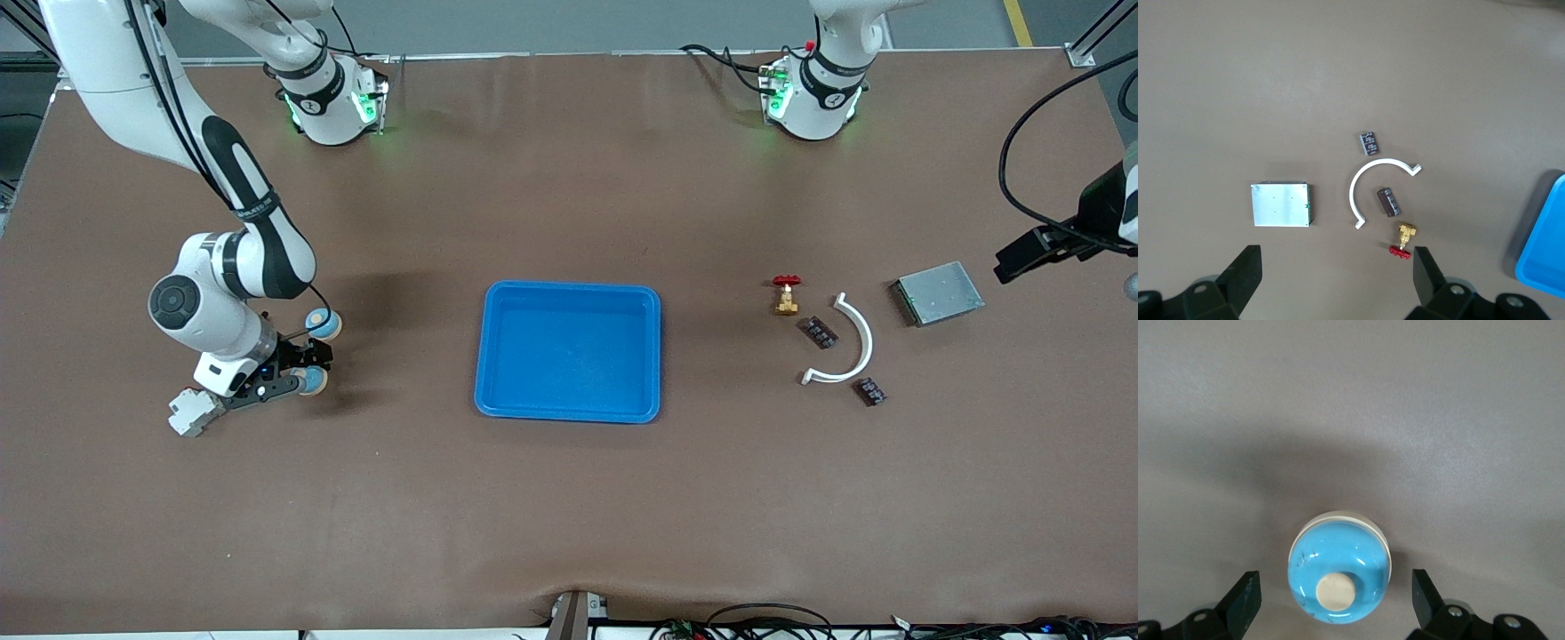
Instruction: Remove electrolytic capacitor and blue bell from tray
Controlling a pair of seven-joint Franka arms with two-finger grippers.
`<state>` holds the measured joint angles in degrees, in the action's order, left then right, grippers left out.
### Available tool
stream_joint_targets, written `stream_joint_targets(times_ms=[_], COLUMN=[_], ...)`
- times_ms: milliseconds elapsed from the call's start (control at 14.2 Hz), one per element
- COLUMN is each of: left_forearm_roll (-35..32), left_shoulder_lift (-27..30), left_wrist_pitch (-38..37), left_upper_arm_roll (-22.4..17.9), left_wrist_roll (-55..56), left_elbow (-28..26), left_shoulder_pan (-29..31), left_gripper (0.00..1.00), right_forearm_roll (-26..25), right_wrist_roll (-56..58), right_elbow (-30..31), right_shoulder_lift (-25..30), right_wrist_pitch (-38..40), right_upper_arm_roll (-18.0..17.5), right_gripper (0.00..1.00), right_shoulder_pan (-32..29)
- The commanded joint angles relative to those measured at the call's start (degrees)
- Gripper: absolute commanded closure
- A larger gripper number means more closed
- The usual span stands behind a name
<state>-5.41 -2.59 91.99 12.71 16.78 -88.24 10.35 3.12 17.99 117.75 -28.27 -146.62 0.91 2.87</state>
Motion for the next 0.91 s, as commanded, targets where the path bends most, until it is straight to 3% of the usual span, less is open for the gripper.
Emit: stream_joint_targets(times_ms=[0, 141, 563, 844], left_forearm_roll=[1.02, 1.02, 1.1, 1.1], left_shoulder_lift=[3.12, 3.64, 3.82, 4.0], left_wrist_pitch=[1.52, 1.52, 1.52, -0.57], left_upper_arm_roll=[-5.13, -9.18, -9.28, -9.19], left_wrist_roll=[-2.1, -2.54, -7.46, -7.55], left_elbow=[-3.7, -3.78, -3.7, -2.91], left_shoulder_pan=[-5.14, -9.01, -8.5, -8.5], left_gripper=[0.0, 0.0, 0.0, 0.0], right_forearm_roll=[0.48, 0.57, 1.63, 1.54], right_wrist_roll=[-0.06, -0.24, -0.41, -4.0], right_elbow=[-2.78, -4.88, -27.01, -31.18], right_shoulder_lift=[3.47, 6.11, 7.7, 12.43], right_wrist_pitch=[7.29, 11.68, 46.38, 53.89], right_upper_arm_roll=[-0.65, -0.56, -0.3, -0.21], right_gripper=[0.0, 0.0, 0.0, 0.0], right_shoulder_pan=[-1.72, -3.91, -7.0, -7.71])
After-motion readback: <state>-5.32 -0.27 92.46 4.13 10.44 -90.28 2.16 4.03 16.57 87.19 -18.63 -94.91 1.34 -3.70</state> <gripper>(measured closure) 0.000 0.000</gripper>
